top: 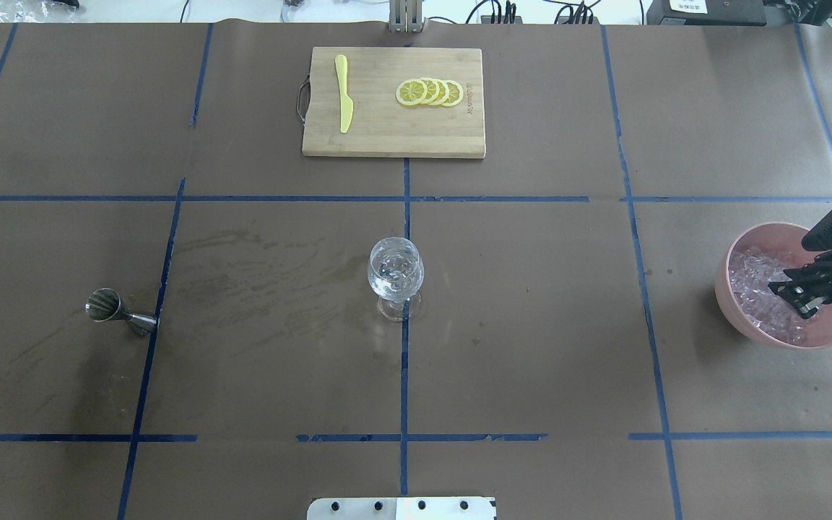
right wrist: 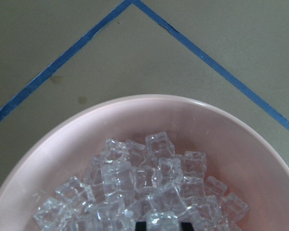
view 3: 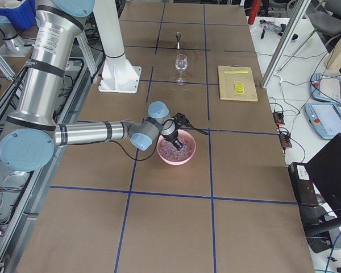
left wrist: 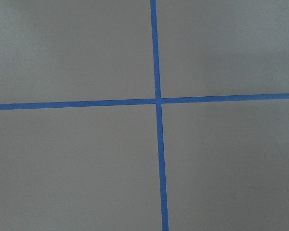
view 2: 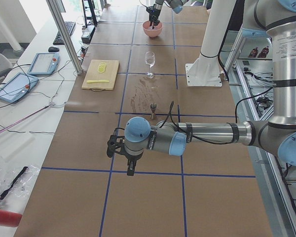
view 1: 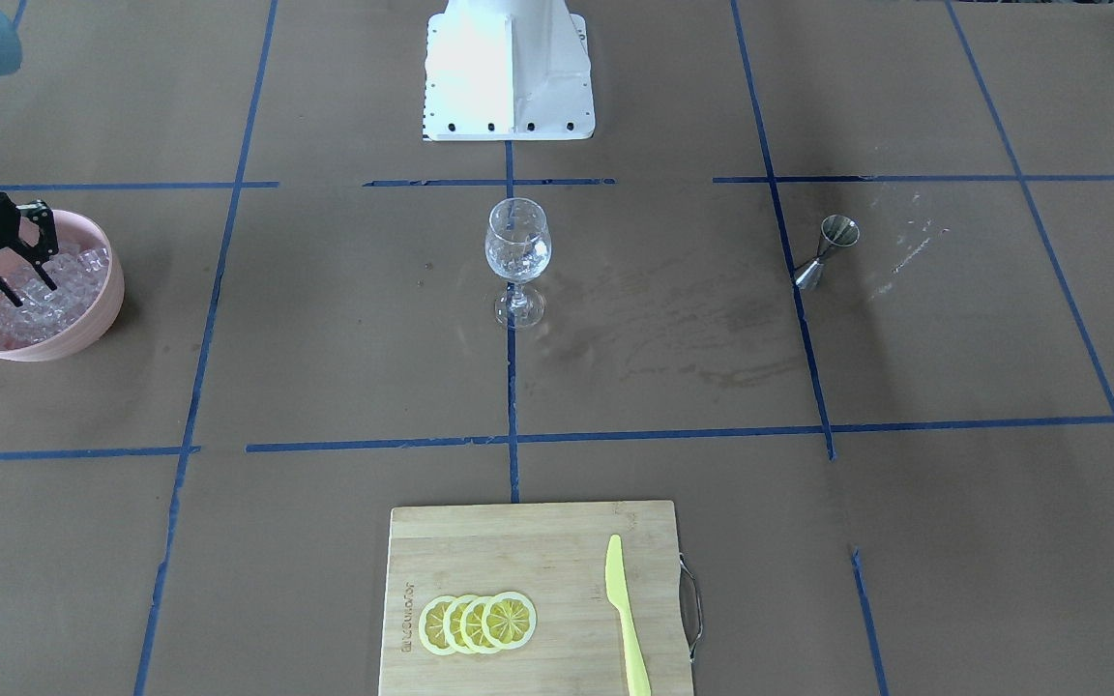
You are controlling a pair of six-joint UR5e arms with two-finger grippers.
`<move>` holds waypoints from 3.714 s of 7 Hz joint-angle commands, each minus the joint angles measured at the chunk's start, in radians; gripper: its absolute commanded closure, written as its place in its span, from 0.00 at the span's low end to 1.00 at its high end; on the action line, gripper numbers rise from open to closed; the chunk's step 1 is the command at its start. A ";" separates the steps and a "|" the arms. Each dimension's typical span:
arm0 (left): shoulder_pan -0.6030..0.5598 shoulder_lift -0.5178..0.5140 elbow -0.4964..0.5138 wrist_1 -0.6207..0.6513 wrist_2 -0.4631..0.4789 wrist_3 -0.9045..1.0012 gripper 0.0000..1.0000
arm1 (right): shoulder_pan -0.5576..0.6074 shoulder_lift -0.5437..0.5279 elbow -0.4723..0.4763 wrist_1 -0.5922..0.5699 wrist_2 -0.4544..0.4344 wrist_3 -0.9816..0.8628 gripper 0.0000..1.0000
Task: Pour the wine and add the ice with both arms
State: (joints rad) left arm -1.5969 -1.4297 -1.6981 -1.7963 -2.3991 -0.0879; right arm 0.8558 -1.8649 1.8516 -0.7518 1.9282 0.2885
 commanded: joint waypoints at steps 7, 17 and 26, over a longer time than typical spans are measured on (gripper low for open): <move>0.000 -0.001 -0.003 0.003 -0.002 0.000 0.00 | 0.141 0.422 0.268 -0.600 0.227 0.015 1.00; 0.000 -0.005 -0.021 0.003 -0.005 -0.001 0.00 | -0.406 1.224 0.009 -1.192 -0.285 0.936 1.00; 0.000 -0.005 -0.023 0.002 -0.005 -0.001 0.00 | -0.435 1.213 0.008 -1.212 -0.310 0.914 0.00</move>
State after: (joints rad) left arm -1.5969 -1.4343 -1.7211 -1.7939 -2.4036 -0.0878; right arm 0.4204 -0.6545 1.8587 -1.9635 1.6156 1.2043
